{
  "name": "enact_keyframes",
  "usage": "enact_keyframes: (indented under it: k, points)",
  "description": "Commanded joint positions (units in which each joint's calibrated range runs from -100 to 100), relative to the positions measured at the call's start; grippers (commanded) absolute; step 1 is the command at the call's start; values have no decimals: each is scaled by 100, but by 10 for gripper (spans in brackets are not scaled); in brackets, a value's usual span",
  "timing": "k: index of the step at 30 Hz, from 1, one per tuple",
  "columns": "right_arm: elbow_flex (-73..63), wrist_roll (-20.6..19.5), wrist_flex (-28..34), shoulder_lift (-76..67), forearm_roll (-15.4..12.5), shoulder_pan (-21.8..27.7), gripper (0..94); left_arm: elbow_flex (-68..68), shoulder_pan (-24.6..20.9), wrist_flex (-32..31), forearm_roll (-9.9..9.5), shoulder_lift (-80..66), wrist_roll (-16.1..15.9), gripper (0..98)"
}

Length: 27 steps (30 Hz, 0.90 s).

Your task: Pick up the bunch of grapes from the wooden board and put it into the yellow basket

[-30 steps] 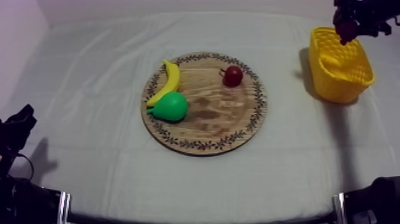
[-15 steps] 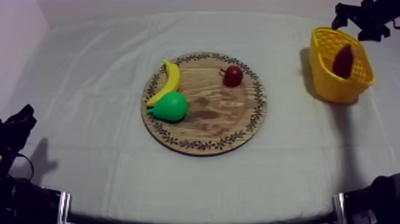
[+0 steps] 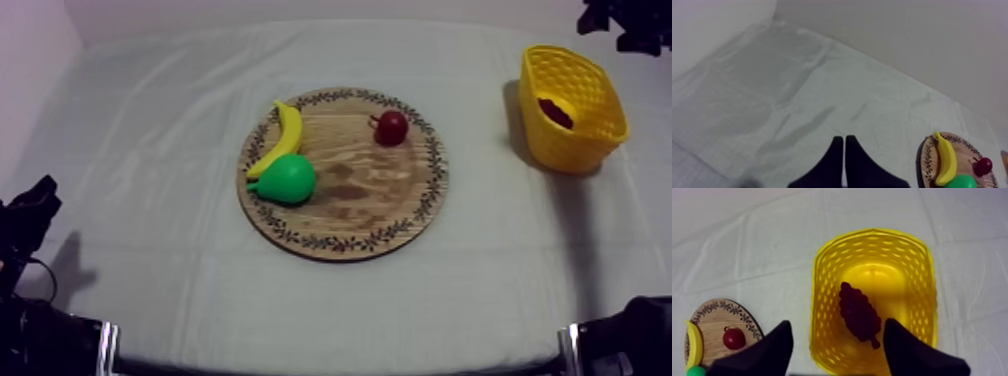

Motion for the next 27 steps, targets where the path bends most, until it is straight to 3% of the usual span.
enact_keyframes:
  k: [1,14,27]
  points:
    - [218,-93,32,-640,70,-38,473,0,-2,-1,0,5,1,1]
    - [1535,-407,511,-3366,609,-274,318,0,-2,-1,0,5,1,1]
    - [4175,-578,-798,-5770,1001,-827,52,0,-2,-1,0,5,1,1]
